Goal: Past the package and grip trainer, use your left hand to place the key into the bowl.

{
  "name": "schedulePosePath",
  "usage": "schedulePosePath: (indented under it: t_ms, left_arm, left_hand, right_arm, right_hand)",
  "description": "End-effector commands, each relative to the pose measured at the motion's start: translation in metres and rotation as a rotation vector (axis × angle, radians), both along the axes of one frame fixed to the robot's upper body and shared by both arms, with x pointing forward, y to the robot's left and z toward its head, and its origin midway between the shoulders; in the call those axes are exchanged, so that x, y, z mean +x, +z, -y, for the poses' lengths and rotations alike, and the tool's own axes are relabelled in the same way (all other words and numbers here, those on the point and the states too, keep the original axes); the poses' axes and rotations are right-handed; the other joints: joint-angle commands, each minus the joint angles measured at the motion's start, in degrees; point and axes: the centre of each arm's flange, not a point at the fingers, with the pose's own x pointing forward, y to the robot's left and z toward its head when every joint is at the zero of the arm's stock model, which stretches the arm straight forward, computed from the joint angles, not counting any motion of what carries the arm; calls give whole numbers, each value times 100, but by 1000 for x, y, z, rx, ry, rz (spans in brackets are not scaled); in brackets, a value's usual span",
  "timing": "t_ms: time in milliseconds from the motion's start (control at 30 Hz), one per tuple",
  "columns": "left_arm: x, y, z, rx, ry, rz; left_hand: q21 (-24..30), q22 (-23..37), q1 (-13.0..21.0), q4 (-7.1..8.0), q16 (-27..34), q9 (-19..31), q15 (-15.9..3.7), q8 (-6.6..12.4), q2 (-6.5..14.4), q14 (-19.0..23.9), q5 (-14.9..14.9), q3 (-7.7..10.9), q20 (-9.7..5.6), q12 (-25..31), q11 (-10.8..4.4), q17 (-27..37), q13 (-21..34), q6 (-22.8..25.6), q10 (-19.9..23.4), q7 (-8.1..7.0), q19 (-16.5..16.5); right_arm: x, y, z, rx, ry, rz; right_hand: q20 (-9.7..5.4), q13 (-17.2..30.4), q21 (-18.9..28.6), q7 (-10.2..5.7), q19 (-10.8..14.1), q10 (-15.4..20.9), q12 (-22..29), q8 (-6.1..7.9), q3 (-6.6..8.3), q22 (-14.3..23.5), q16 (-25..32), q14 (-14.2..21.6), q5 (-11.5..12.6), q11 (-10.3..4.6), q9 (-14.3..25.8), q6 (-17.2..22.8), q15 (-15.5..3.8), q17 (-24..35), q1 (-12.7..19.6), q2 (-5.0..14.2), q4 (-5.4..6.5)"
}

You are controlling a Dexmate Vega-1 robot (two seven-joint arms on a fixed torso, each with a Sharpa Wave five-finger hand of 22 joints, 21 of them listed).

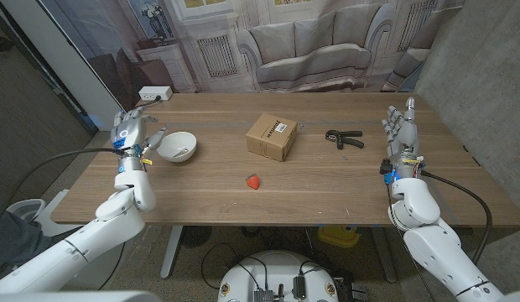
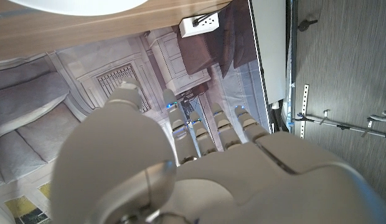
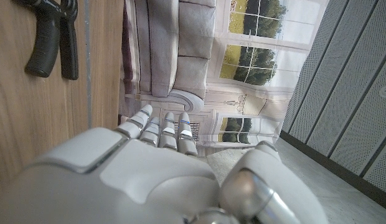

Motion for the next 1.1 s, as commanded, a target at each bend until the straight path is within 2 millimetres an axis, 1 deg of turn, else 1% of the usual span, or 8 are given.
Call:
schedulePosePath:
  t_ms: [33, 167, 233, 367, 433, 467, 700, 1100]
  left_arm:
    - [0, 8, -2, -8, -24, -42]
    - [2, 11, -4, -20, -52, -67]
    - [4, 13, -4, -30, -71, -85]
    - [6, 15, -5, -35, -89, -100]
    - [7, 16, -5, -36, -94, -114]
    - [7, 16, -5, -36, -94, -115]
    - [9, 20, -6, -42, -126, -161]
    - [4, 31, -8, -54, -138, -192]
  left_hand:
    - [-22, 12, -153, 60, -12, 7, -387, -135, -19, -66, 62, -62, 5, 5, 49, 16, -8, -296, -89, -134, -78]
    - [-27, 17, -490, 252, -7, 19, -330, -250, -57, -129, 82, -208, 45, 12, 117, 25, -24, -519, -175, -136, -144]
    - [-20, 20, -762, 417, 4, 31, -303, -325, -55, -147, 95, -314, 56, 28, 157, 29, -33, -673, -205, -121, -166]
    - [-14, 21, -996, 553, -1, 38, -237, -451, -76, -201, 115, -420, 93, 29, 231, 28, -44, -969, -275, -130, -190]
    - [-8, 20, -1067, 591, 1, 41, -223, -504, -90, -212, 127, -458, 108, 25, 249, 25, -49, -1121, -318, -125, -189]
    - [-4, 20, -1109, 611, 0, 43, -209, -550, -102, -226, 139, -484, 131, 24, 320, 22, -53, -1272, -350, -132, -189]
    - [9, 18, -1259, 675, -13, 47, -141, -682, -153, -310, 190, -591, 164, 17, 378, 10, -74, -2032, -499, -110, -187]
    - [-7, 20, -1483, 773, -67, 46, -57, -622, -218, -587, 219, -729, 207, -7, 488, 11, -91, -2298, -696, -26, -252]
  right_arm:
    - [-2, 0, 1, -4, -2, -4]
    - [-1, -1, 2, -7, -2, -11]
    - [-1, -1, 2, -8, -2, -13]
    - [0, -1, 2, -9, -2, -15]
    - [0, -1, 2, -11, -2, -15]
    - [0, -1, 2, -11, -2, -15]
    - [1, -1, 2, -11, -5, -13]
    - [-5, -2, 3, -12, -12, -4]
  right_hand:
    - [-6, 20, -11, 9, 33, 2, 29, -20, -26, 19, -7, 16, 2, -8, 16, 23, 24, 18, 23, 5, 11]
    - [-6, 20, -11, 17, 33, 4, 30, -19, -29, 19, -8, 15, 2, -19, 16, 25, 23, 18, 23, 6, 9]
    - [-7, 20, -12, 20, 33, 4, 30, -19, -30, 19, -8, 14, 2, -17, 16, 25, 24, 18, 23, 6, 9]
    - [-7, 20, -12, 18, 33, 0, 28, -19, -33, 19, -8, 14, 2, -13, 16, 26, 23, 18, 23, 6, 7]
    - [-8, 20, -12, 13, 33, -3, 27, -19, -34, 19, -8, 14, 2, -4, 16, 25, 24, 18, 23, 7, 7]
    - [-7, 20, -12, 10, 33, 0, 28, -18, -35, 19, -8, 13, 1, -11, 16, 27, 21, 18, 23, 7, 6]
    - [-7, 20, -12, 11, 32, -5, 26, -20, -38, 19, -9, 11, 1, -15, 16, 23, 19, 18, 24, 10, 4]
    - [-3, 19, -14, 6, 26, -1, 29, -20, -43, 19, -10, 8, 0, -12, 16, 19, 21, 17, 28, 17, -1]
